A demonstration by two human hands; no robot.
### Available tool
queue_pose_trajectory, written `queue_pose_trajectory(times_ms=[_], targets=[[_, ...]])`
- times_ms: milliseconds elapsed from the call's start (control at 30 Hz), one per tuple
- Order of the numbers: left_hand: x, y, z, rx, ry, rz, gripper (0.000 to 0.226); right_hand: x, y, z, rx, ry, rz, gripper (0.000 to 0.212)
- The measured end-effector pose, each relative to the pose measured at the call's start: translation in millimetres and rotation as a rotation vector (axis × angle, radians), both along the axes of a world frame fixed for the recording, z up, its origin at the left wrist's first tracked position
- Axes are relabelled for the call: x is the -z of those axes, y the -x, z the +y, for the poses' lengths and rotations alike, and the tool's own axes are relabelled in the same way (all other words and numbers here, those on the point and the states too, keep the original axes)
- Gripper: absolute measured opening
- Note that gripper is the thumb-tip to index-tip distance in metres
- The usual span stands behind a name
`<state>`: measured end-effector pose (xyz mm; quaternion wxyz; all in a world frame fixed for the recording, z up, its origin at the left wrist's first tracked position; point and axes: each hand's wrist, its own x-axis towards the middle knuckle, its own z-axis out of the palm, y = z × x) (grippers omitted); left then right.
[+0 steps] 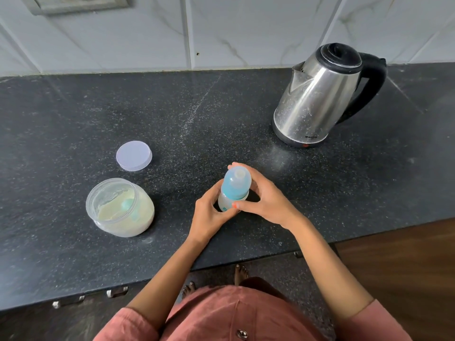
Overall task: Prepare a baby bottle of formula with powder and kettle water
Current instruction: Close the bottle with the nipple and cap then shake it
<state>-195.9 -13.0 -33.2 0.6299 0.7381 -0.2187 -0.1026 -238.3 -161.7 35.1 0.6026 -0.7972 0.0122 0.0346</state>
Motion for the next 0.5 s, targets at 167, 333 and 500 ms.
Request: queue_pose_trajectory(times_ms=[167, 333, 500], targets=[[-2.0, 1.4, -0.1, -0.006, -0.016, -0.005, 0.059, -3.7, -3.7, -2.2, 0.087, 0.01, 0.008, 0.06], [-3.3, 0.3, 0.3, -0.021, -0.034, -0.03, 0.06, 3.0, -5.9, 15.2, 0.233, 0.165, -0.078, 0.061], [1.2, 0.5, 0.3, 0.003, -0.013, -0.007, 0.057, 1.2, -4.6, 2.2, 0.036, 0.14, -0.006, 0.063]])
